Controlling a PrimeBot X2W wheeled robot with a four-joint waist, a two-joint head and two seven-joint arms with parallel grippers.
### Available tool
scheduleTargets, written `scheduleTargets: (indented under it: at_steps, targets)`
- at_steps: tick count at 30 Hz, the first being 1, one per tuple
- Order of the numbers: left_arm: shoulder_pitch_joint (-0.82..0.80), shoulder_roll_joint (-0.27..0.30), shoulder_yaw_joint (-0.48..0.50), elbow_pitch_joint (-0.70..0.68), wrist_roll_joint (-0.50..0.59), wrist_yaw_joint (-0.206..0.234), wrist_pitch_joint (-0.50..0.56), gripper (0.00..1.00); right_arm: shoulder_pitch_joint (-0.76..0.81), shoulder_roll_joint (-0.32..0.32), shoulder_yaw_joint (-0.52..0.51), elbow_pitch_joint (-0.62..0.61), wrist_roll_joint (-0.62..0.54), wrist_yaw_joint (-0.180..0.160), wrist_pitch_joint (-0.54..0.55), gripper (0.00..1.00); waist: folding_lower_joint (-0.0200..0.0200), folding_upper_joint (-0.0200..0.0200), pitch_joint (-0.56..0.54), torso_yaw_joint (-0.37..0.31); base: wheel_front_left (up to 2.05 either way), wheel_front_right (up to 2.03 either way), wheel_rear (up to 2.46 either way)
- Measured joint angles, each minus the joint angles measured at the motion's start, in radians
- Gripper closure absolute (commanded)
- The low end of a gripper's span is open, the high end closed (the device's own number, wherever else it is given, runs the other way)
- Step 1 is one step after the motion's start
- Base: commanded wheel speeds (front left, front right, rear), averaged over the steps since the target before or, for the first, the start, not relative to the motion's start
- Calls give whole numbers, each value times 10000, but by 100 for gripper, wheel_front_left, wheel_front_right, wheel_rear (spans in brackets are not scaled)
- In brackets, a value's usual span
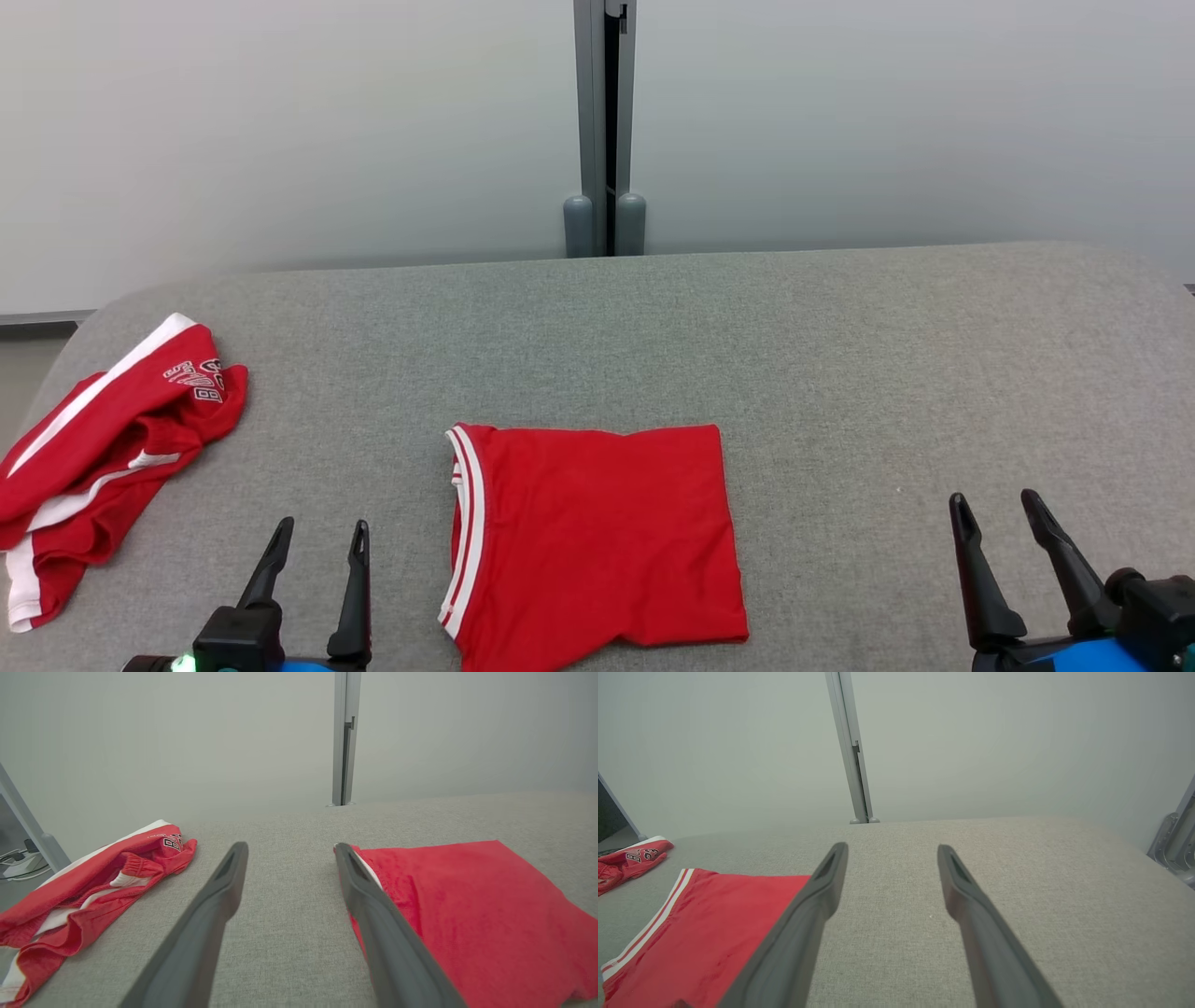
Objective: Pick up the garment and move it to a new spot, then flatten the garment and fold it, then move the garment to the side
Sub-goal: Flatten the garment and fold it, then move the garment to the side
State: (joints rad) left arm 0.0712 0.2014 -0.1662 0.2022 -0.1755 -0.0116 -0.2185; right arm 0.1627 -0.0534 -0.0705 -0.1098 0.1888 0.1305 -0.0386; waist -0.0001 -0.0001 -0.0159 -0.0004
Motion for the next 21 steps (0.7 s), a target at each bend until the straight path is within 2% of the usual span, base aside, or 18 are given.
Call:
scheduleTargets:
  at_steps: [21]
  targets:
    - [-154, 142, -52, 46, -161, 125, -59, 0, 98, 19, -81, -163, 29, 0, 244, 0, 0, 2, 60, 46, 0, 0, 0]
